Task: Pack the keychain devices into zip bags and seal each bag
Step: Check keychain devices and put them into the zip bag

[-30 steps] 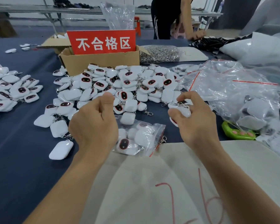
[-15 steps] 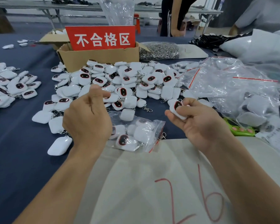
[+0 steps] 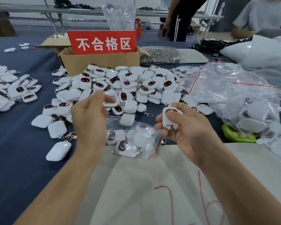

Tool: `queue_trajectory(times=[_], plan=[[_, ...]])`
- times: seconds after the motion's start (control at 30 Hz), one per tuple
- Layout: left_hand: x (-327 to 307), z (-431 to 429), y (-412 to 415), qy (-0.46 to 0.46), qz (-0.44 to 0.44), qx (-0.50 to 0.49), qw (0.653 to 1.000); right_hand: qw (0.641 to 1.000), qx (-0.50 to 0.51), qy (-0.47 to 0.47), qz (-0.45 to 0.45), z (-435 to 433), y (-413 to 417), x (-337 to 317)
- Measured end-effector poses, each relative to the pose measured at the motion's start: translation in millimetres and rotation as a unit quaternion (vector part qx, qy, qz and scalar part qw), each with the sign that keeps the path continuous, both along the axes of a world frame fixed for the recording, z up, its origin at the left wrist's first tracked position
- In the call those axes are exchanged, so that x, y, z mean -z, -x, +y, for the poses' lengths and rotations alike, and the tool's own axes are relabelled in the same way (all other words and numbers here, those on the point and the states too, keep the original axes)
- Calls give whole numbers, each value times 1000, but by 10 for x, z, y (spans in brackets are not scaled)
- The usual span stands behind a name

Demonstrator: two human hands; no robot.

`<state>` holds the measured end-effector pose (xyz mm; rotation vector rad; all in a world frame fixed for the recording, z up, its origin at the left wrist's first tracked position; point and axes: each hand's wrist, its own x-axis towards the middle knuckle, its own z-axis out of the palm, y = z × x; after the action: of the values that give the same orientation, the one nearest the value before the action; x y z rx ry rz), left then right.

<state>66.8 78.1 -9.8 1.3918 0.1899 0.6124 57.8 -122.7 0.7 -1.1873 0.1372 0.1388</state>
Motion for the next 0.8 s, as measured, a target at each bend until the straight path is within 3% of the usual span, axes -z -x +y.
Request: queue_trajectory(times=[0.27, 0.47, 0.8], plan=[[126, -517, 211, -144, -14, 134, 980, 994, -86, 18, -69, 148, 101, 64], [195, -415, 74, -121, -18, 139, 983, 990, -127, -52, -35, 40, 84, 42], [203, -454, 78, -136, -9, 135, 981, 992, -107, -5, -65, 33, 79, 24]])
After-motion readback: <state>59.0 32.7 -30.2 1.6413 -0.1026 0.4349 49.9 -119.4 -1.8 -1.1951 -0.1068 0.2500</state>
